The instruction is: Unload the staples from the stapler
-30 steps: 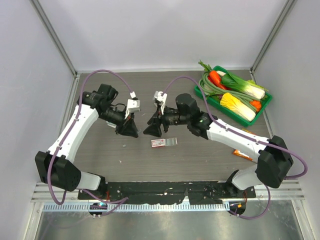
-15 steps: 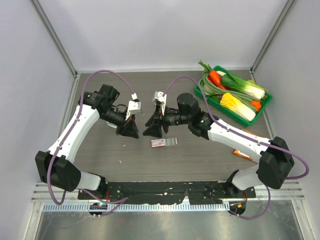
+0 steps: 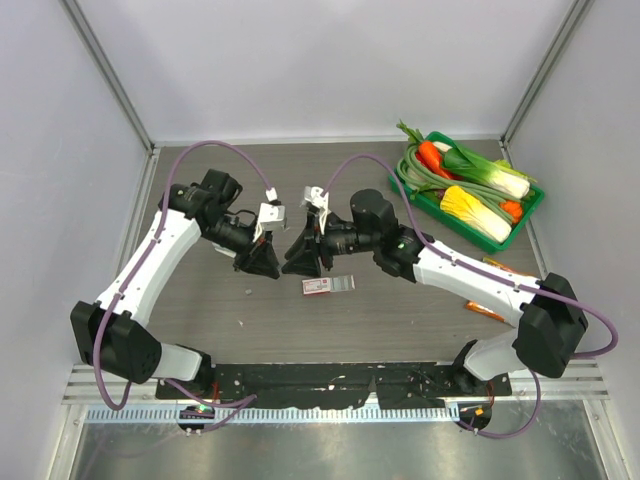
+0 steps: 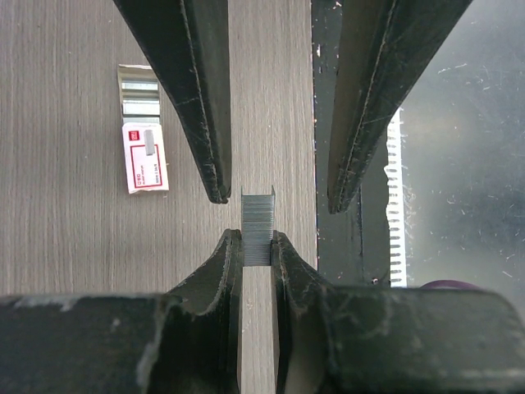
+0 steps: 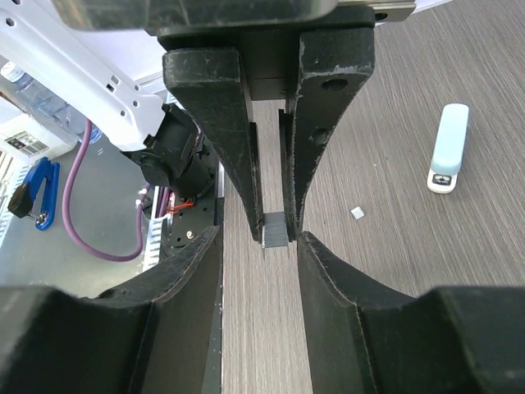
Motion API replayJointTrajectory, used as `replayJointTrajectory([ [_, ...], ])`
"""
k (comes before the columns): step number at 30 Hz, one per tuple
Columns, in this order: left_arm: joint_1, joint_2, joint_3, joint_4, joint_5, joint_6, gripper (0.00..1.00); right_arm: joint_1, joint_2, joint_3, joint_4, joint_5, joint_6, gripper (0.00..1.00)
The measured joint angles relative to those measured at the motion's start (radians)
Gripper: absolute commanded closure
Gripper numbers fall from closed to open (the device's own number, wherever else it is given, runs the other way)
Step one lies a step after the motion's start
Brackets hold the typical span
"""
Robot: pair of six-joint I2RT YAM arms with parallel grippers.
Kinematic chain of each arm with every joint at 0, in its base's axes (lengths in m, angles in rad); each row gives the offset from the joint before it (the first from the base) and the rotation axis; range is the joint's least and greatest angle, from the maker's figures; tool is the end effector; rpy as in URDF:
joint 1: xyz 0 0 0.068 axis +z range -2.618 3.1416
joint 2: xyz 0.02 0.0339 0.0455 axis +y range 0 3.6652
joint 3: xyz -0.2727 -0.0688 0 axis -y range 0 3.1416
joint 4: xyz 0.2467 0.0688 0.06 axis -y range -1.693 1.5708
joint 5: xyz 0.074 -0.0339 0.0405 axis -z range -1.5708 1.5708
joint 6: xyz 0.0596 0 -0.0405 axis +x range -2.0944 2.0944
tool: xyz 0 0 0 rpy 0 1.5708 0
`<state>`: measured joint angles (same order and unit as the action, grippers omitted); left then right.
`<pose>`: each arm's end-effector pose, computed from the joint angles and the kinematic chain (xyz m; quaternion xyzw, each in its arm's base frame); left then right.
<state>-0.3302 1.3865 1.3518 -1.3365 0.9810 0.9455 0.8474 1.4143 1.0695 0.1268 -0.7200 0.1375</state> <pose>0.2109 -0.1246 0.3280 0.5604 0.6772 -0.4201 0.2257 0.1995 0.2853 0.3303 -0.4604 0.6077 0.5191 0.3864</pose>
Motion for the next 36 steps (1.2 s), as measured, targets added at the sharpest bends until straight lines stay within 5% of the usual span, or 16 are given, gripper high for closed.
replayJointTrajectory([
  [12,-0.002,0.0,0.0,0.0,0.008,0.009,0.97,0.034,0.028,0.028,-0.042,0.037,-0.039,0.57],
  [21,-0.004,0.0,0.0,-0.01,0.015,0.051,0.97,0.049,0.033,0.038,-0.074,0.072,-0.08,0.78],
  [25,-0.004,0.0,0.0,-0.018,0.015,0.062,0.95,0.049,0.033,0.038,-0.078,0.076,-0.086,0.96],
  [29,-0.004,0.0,0.0,-0.019,0.014,0.066,0.94,0.049,0.033,0.038,-0.079,0.076,-0.087,0.99],
  [36,-0.005,0.0,0.0,-0.014,0.005,0.028,0.53,0.05,0.032,0.038,-0.091,0.08,-0.087,0.99],
])
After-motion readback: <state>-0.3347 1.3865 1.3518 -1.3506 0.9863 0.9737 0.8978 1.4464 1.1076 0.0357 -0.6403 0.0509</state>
